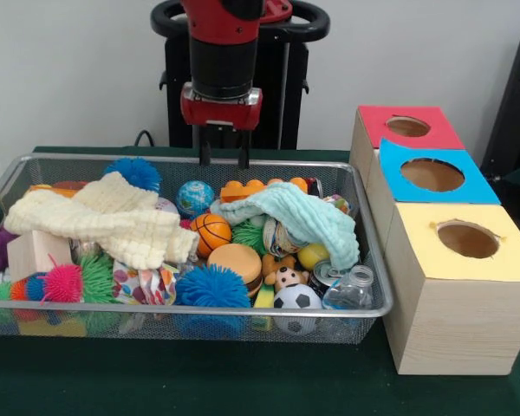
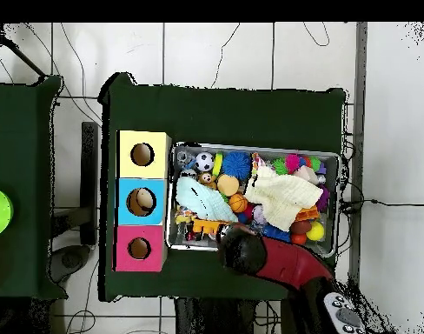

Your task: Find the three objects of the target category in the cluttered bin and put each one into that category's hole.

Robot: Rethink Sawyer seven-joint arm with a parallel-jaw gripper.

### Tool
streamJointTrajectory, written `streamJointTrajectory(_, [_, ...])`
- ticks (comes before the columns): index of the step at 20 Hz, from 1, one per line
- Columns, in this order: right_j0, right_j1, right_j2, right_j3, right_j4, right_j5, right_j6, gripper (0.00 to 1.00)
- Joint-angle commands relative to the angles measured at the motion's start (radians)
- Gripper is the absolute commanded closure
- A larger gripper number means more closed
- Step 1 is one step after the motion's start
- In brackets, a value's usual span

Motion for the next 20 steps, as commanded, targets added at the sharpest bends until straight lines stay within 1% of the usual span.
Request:
streamJointTrajectory(1, [-0.072, 0.058, 0.135, -0.144, -0.077, 0.061, -0.065, 0.0])
streamJointTrajectory(5, [-0.081, 0.056, 0.149, -0.172, -0.097, 0.109, -0.074, 0.0])
streamJointTrajectory(8, [-0.086, 0.058, 0.161, -0.191, -0.097, 0.169, -0.078, 0.0])
streamJointTrajectory(12, [-0.094, 0.058, 0.172, -0.2, -0.105, 0.19, -0.076, 0.0])
streamJointTrajectory(17, [-0.085, 0.085, 0.172, -0.251, -0.108, 0.22, -0.064, 0.0])
streamJointTrajectory(20, [-0.077, 0.08, 0.172, -0.274, -0.1, 0.259, -0.057, 0.0])
